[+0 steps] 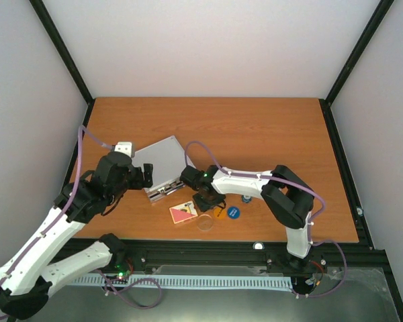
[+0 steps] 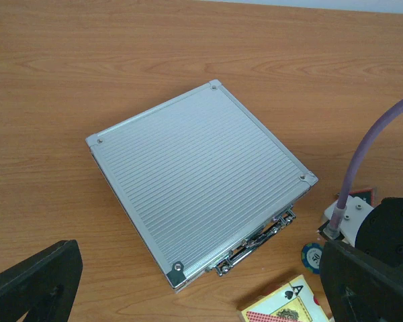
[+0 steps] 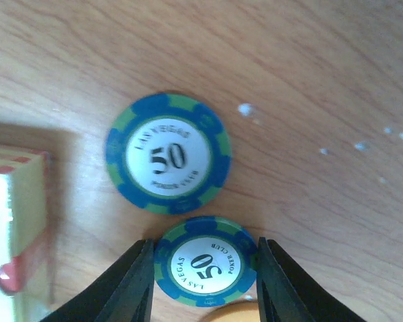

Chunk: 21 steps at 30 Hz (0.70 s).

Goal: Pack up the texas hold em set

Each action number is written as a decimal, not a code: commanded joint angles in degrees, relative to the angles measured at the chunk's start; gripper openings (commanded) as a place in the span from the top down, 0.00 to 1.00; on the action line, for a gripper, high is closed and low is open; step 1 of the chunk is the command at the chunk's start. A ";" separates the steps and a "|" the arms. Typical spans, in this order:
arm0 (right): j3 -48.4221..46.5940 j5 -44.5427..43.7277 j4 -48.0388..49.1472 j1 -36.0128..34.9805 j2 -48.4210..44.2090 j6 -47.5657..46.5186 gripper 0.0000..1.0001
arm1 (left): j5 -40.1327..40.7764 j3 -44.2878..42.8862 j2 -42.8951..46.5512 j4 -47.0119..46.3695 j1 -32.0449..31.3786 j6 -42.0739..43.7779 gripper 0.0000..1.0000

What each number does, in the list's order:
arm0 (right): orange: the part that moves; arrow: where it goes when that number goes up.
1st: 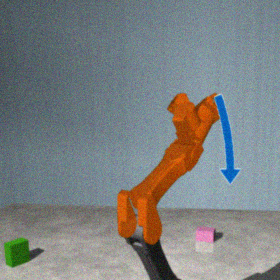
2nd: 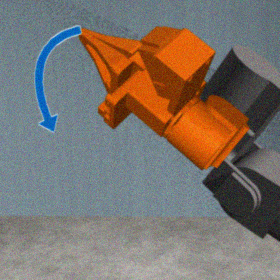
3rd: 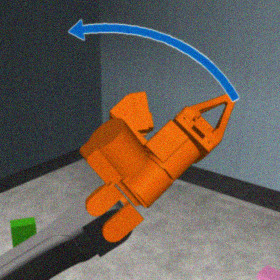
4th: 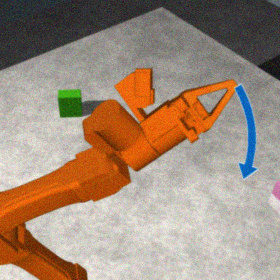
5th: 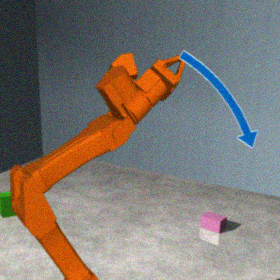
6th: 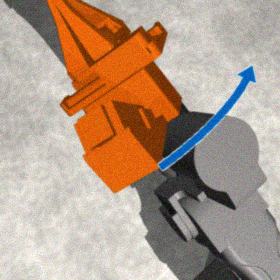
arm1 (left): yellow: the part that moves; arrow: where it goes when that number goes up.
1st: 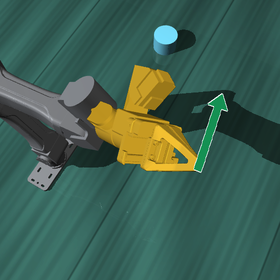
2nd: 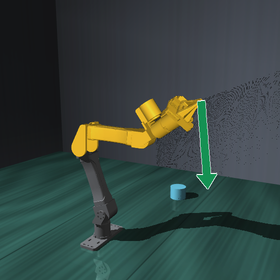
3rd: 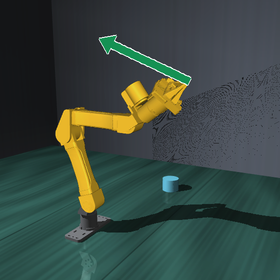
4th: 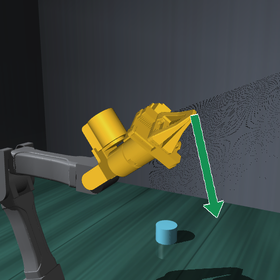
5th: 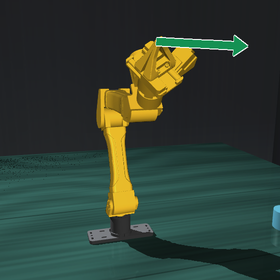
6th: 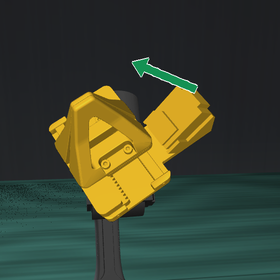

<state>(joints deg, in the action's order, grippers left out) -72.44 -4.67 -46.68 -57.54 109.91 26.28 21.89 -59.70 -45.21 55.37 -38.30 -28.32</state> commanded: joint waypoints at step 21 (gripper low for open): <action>0.49 -6.26 -4.97 4.17 -5.56 -2.47 0.51 | 1.11 -0.71 1.28 1.18 -0.01 -0.95 0.00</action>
<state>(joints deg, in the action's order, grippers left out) -72.97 -11.42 -51.75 -53.60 106.72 24.08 22.33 -59.70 -44.03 55.57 -38.33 -28.67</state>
